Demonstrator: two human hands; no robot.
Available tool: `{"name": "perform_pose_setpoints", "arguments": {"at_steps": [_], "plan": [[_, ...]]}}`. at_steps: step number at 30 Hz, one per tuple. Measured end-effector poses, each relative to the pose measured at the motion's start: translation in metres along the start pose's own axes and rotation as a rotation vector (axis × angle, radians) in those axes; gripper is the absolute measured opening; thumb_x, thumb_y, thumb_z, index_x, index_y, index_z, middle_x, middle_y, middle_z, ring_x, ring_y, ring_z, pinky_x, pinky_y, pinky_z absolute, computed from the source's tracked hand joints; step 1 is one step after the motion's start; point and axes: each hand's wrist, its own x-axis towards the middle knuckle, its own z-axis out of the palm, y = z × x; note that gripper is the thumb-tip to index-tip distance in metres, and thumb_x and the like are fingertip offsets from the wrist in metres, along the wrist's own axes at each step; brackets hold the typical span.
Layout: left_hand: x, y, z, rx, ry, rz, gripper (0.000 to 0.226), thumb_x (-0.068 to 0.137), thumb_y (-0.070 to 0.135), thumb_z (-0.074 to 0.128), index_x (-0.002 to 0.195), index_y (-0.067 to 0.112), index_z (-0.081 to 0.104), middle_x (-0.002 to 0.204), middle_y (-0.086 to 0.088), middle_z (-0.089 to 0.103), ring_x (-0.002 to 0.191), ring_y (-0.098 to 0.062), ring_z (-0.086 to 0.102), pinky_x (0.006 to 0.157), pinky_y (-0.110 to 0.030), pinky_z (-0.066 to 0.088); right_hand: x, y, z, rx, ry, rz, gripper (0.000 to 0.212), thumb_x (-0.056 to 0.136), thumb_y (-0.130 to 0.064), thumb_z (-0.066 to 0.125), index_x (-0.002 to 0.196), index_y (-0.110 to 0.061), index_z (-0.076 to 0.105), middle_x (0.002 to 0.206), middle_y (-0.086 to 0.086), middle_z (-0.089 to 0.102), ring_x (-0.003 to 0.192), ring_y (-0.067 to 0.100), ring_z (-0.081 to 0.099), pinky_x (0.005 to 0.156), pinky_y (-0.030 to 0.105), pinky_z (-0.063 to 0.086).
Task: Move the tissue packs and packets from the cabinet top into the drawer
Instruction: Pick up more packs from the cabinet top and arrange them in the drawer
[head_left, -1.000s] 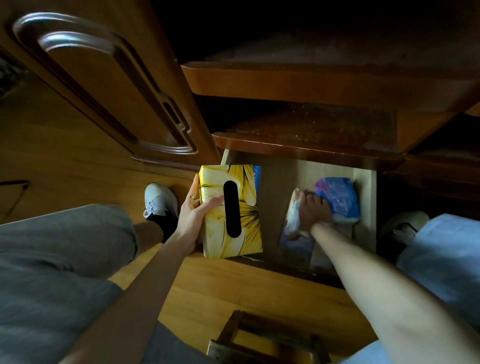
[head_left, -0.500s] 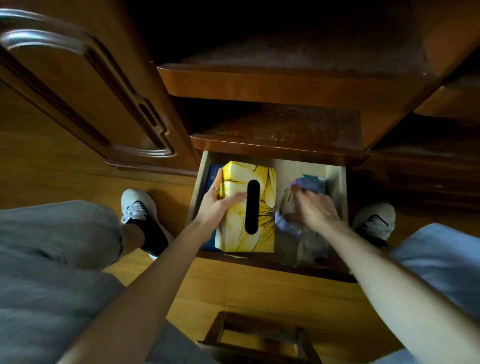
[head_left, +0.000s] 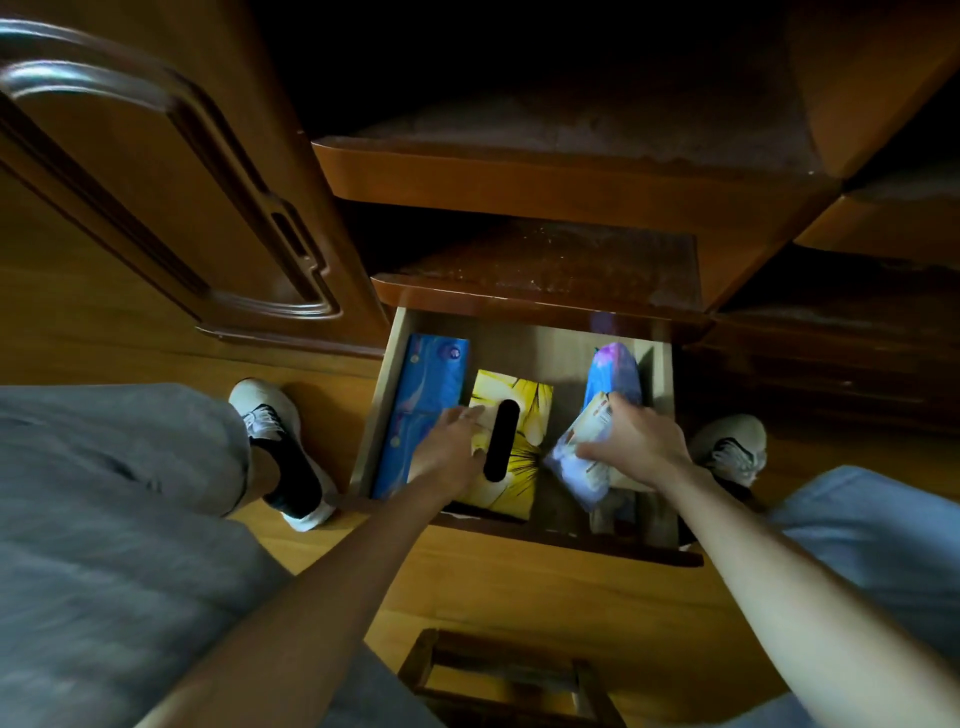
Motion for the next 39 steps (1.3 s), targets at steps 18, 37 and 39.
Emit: {"name": "perform_pose_setpoints", "arguments": {"at_steps": [18, 37, 39], "plan": [[-0.007, -0.030, 0.003, 0.292, 0.037, 0.145, 0.042, 0.097, 0.023, 0.054, 0.139, 0.032, 0.053, 0.145, 0.002, 0.051, 0.110, -0.026, 0.065, 0.071, -0.036, 0.053, 0.035, -0.013, -0.051, 0.441, -0.001, 0.214, 0.041, 0.060, -0.057, 0.068, 0.074, -0.019, 0.066, 0.071, -0.007, 0.065, 0.064, 0.010, 0.062, 0.047, 0.022, 0.037], [-0.022, -0.040, -0.004, 0.573, -0.046, 0.299, 0.061, 0.098, 0.010, 0.051, 0.155, 0.024, 0.033, 0.171, 0.012, -0.003, 0.139, -0.025, 0.039, 0.078, -0.041, 0.048, 0.059, -0.059, 0.009, 0.512, -0.414, 0.194, 0.085, 0.074, -0.050, 0.070, 0.152, -0.044, 0.038, 0.163, 0.006, 0.028, 0.143, 0.030, 0.035, 0.096, 0.034, 0.039], [-0.026, -0.045, -0.009, 0.624, 0.008, 0.374, 0.052, 0.098, 0.012, 0.049, 0.149, 0.021, 0.043, 0.168, 0.010, 0.015, 0.134, -0.027, 0.041, 0.091, -0.042, 0.043, 0.066, -0.062, 0.004, 0.453, -0.473, 0.158, 0.087, 0.071, -0.050, 0.066, 0.152, -0.043, 0.037, 0.163, 0.007, 0.029, 0.145, 0.030, 0.033, 0.095, 0.034, 0.038]]}}
